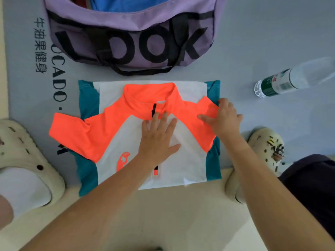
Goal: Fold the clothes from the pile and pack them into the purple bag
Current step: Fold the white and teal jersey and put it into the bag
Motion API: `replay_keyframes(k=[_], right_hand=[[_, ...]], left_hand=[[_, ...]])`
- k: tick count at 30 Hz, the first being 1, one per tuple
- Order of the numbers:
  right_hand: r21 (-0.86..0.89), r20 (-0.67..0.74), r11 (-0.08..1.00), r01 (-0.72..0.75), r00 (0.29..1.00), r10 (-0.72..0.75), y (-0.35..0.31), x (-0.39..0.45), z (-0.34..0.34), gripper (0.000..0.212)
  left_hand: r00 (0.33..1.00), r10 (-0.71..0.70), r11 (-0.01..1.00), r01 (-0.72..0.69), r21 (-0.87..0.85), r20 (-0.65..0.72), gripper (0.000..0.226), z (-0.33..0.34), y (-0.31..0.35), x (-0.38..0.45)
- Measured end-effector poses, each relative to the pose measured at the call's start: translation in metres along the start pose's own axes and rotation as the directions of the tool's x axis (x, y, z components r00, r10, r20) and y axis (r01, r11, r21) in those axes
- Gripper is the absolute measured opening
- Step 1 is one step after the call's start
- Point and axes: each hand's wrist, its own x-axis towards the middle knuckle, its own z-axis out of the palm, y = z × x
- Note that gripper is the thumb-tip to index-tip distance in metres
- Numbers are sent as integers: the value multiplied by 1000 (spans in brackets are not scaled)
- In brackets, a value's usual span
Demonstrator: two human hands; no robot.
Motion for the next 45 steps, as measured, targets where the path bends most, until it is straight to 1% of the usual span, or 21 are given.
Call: replay_keyframes(k=[3, 6, 8, 11, 13, 16, 18, 20, 22, 24, 26, 29, 31, 32, 34, 35, 36, 37, 40, 43, 45], right_hand=[[129, 130, 988, -87, 989, 70, 12, 2, -6, 45], [318, 94, 940, -124, 991, 99, 36, -3, -15, 36], [461, 69, 873, -157, 988, 141, 52, -11, -21, 32], [648, 68, 723, -239, 964, 258, 73, -21, -27, 25], [704, 69, 655, -274, 945, 321, 82, -25, -28, 18], [679, 14, 712, -177, 973, 229, 74, -26, -26, 14], [674, -40, 738, -26, 997, 72, 54, -21, -23, 13], [579, -71, 805, 129, 992, -107, 30, -13, -16, 18], [341, -35, 914, 221, 974, -223, 13, -3, -11, 26], [86, 55, 968, 234, 969, -240, 6, 5, -11, 31], [-121, 138, 965, 232, 967, -215, 10, 9, -16, 30], [-363, 217, 885, 293, 950, -226, 18, 7, -26, 32], [-356, 288, 868, 345, 925, -250, 17, 4, -35, 36], [-275, 308, 881, 385, 903, -298, 16, 2, -41, 35], [59, 247, 887, 457, 855, -457, 12, -4, -51, 29], [226, 195, 857, 463, 841, -505, 9, -8, -56, 34], [340, 167, 827, 448, 837, -521, 6, -12, -59, 42], [388, 169, 819, 423, 840, -515, 3, -14, -60, 47], [364, 235, 839, 404, 832, -503, 0, -13, -58, 40], [147, 323, 908, 393, 848, -419, 10, -5, -61, 25], [10, 439, 940, 341, 843, -311, 25, 1, -70, 28]], left_hand=[[1000, -26, 1000, 26, -5, 14, 87, 3, 2, 1], [999, -43, 999, 43, -4, -2, 91, 4, 4, 3], [998, -54, 999, 54, -8, -19, 94, 5, 6, 3], [996, -83, 996, 82, -18, -39, 96, 6, 9, 3], [993, -108, 994, 107, -30, -43, 96, 7, 11, 4], [991, -123, 992, 122, -29, -44, 95, 7, 13, 6], [992, -125, 992, 125, -18, -28, 95, 5, 13, 7], [991, -132, 991, 131, -28, 0, 97, 3, 12, 7], [991, -130, 990, 131, -53, 32, 99, 1, 9, 7], [989, -126, 987, 132, -94, 72, 101, -3, 8, 9], [985, -132, 979, 147, -142, 108, 102, -5, 9, 11], [985, -138, 977, 153, -150, 105, 102, -3, 15, 9], [986, -138, 979, 151, -136, 97, 101, -1, 17, 8], [985, -140, 979, 152, -133, 96, 101, 1, 17, 8], [986, -144, 980, 154, -123, 86, 101, 2, 17, 9], [986, -147, 981, 156, -119, 77, 100, 2, 17, 10], [986, -152, 980, 159, -118, 70, 99, 2, 18, 11], [985, -157, 979, 165, -122, 69, 99, 2, 19, 12], [983, -166, 975, 176, -134, 83, 98, 2, 21, 13], [984, -161, 979, 169, -116, 82, 97, 1, 20, 13], [984, -158, 980, 167, -108, 83, 97, 1, 21, 13]])
